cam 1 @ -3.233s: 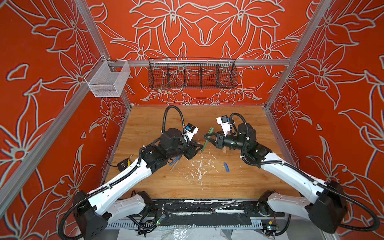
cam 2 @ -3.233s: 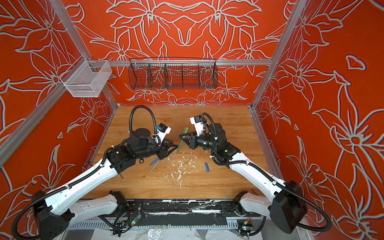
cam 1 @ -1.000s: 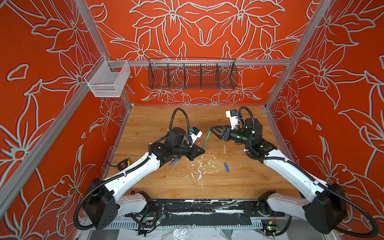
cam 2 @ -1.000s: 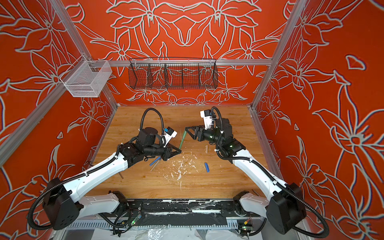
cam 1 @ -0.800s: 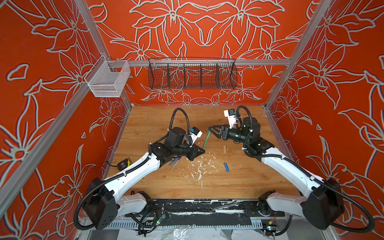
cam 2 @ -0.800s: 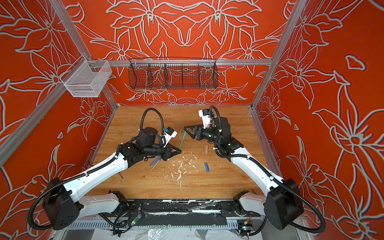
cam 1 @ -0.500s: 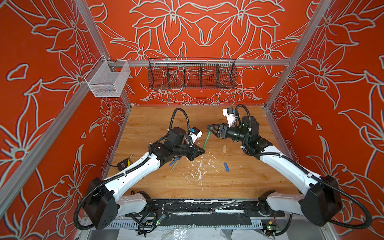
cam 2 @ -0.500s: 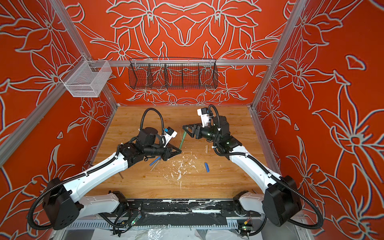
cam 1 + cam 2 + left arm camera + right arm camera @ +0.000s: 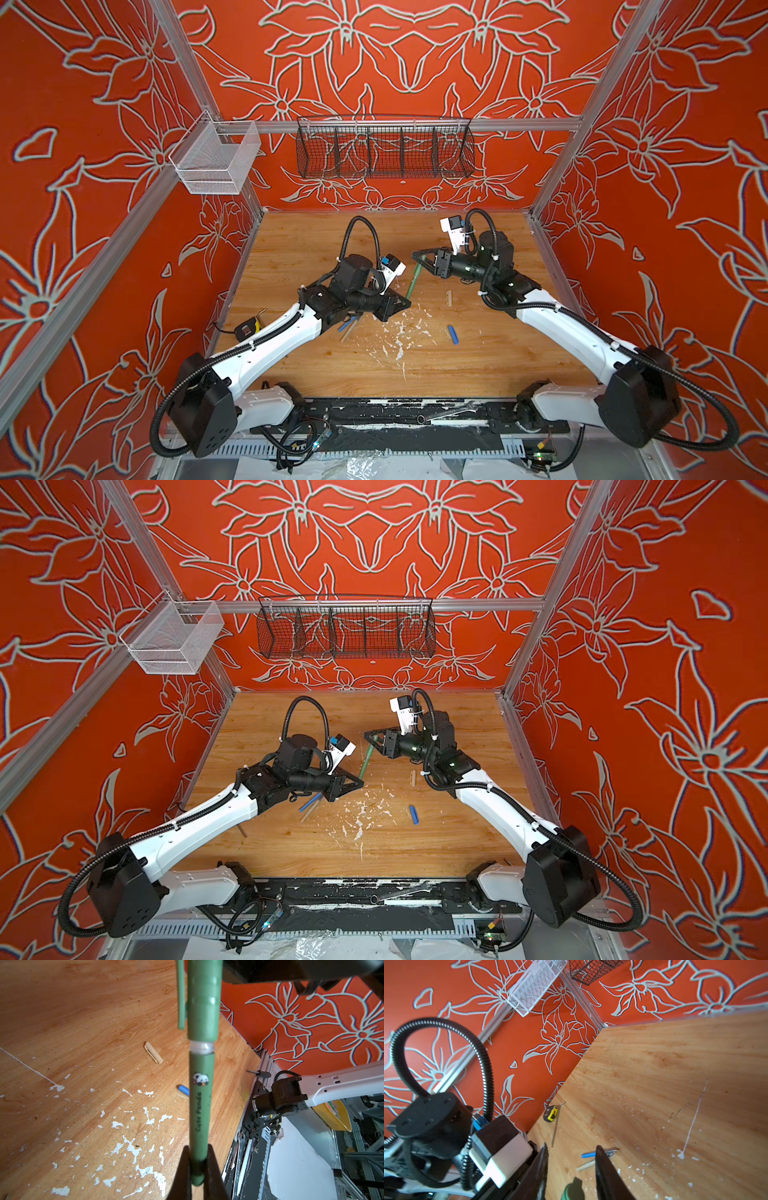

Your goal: Insert the pens into the pen caps

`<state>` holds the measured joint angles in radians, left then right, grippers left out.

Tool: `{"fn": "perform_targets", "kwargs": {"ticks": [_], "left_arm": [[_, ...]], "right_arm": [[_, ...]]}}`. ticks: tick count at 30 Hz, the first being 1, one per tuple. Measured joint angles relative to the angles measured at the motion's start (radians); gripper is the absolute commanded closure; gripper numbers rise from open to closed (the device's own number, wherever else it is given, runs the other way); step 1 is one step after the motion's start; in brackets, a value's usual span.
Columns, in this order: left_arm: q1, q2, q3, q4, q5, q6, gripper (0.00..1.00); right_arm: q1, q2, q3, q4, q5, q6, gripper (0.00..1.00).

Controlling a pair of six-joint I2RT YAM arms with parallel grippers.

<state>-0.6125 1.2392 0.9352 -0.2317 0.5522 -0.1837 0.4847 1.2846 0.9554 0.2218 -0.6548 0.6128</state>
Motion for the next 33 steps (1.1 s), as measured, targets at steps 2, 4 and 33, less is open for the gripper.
{"fn": "perform_targets", "kwargs": {"ticks": [2,4,33], "left_arm": [[0.000,0.000,0.000,0.000,-0.001,0.000,1.00],[0.000,0.001,0.000,-0.002,-0.012,-0.007,1.00],[-0.001,0.195,0.177,-0.038,-0.060,-0.050,1.00]], "right_arm": [[0.000,0.000,0.001,-0.001,0.000,0.000,0.85],[0.000,0.000,0.001,-0.003,0.000,0.007,0.96],[-0.017,0.004,-0.076,0.102,0.207,0.148,1.00]]}}
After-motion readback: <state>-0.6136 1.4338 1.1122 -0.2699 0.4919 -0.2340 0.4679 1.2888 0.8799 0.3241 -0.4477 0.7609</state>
